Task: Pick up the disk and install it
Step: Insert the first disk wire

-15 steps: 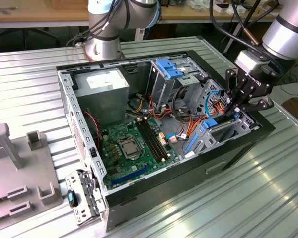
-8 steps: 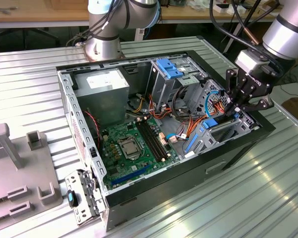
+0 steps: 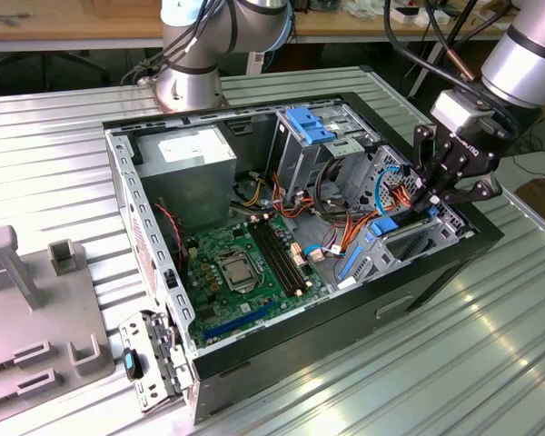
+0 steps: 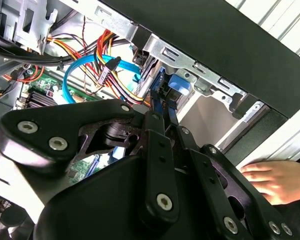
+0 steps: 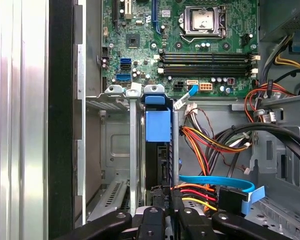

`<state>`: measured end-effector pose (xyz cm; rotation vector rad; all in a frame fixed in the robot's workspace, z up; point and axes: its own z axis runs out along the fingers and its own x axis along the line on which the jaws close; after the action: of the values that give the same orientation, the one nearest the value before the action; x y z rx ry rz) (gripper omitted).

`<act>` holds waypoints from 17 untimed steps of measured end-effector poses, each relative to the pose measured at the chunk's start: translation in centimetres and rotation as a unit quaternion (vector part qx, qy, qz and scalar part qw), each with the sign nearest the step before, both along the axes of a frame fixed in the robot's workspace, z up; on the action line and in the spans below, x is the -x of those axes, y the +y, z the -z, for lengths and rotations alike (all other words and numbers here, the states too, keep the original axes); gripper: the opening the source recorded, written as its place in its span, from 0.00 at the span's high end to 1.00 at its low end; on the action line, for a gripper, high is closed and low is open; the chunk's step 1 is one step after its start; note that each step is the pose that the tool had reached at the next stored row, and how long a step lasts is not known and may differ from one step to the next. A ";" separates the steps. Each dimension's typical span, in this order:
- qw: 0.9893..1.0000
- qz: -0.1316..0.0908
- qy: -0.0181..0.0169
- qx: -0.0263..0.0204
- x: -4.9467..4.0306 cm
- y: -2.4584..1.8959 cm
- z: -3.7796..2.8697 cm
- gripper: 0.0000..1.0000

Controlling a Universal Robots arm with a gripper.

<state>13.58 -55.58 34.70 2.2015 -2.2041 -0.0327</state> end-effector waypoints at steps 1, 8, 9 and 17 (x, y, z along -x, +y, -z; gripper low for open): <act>1.000 0.000 0.000 0.000 0.00 0.00 -0.01 0.83; 1.000 -0.003 0.000 -0.005 0.00 -0.13 0.00 0.83; 1.000 -0.004 0.000 -0.006 0.00 -0.14 0.01 0.83; 1.000 -0.007 0.000 -0.007 0.00 -0.19 0.00 0.83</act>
<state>13.58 -55.76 34.70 2.2237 -2.1943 -0.0471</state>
